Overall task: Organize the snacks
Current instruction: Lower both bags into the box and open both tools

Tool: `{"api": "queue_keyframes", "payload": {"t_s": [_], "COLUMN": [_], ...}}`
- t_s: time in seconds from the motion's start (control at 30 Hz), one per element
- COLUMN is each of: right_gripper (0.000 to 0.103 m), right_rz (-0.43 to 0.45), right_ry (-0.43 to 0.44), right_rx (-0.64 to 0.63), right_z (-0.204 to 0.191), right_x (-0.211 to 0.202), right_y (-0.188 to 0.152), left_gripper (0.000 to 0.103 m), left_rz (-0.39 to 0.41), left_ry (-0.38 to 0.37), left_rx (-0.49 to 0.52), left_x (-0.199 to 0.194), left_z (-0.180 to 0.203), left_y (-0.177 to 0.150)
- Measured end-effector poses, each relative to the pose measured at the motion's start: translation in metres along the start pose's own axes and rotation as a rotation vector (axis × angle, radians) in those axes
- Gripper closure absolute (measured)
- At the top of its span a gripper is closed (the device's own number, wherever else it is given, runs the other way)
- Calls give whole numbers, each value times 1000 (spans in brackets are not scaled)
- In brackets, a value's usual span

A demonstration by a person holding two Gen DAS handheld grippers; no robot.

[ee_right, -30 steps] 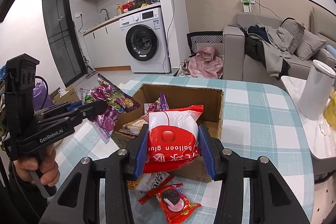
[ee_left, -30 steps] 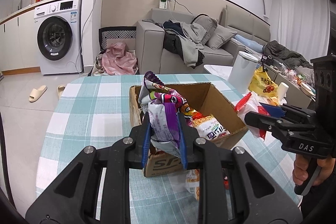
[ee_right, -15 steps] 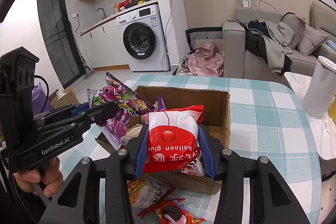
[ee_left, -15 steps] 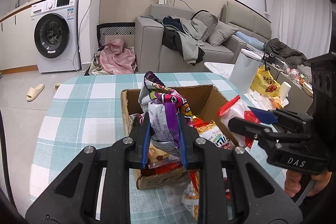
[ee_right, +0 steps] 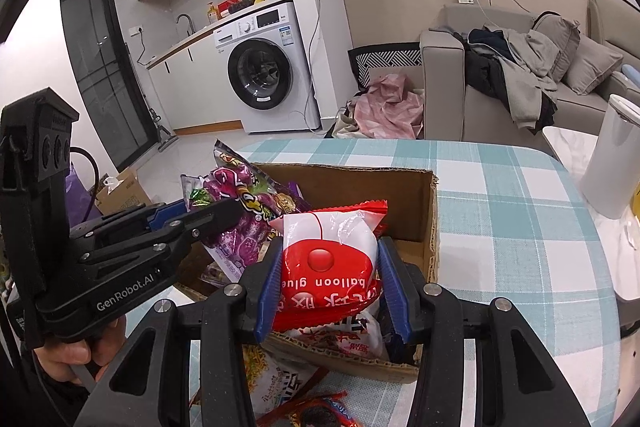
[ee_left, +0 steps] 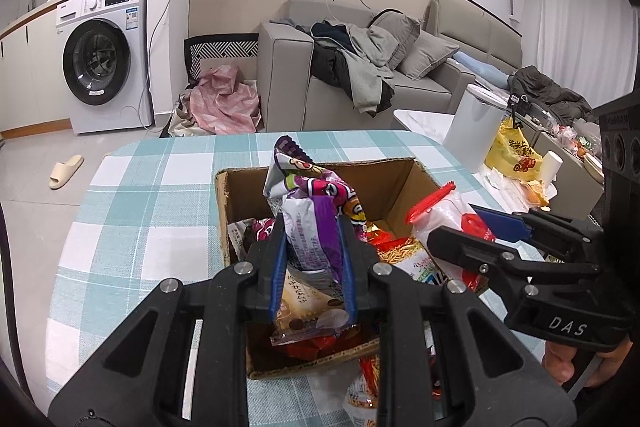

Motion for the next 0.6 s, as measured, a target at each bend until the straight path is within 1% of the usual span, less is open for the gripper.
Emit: {"api": "queue_keyframes", "payload": {"t_s": [0.43, 0.5, 0.6], "right_gripper": [57, 51, 50], "right_rz": [-32, -26, -7], "right_ry": [-12, -17, -22], "right_rx": [37, 36, 34], "right_z": [12, 13, 14], "right_x": [23, 22, 16], "right_y": [-3, -3, -3], "left_gripper": [83, 82, 82], "left_rz": [-45, -51, -52], "left_ry": [15, 12, 12], "left_rx": [4, 11, 29], "left_x": [32, 32, 29], "left_z": [1, 4, 7], "left_y": [-10, -11, -13]}}
Point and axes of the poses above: each gripper's, at about its wrist camera, not at the fingertips, and x roughly the way its jaws point, z to its right, y to its top, the point moved 4 cm from there along x, roughly the way its jaws point, and after that the axes turned 10 degrees about -x, right-handed, at the moved point
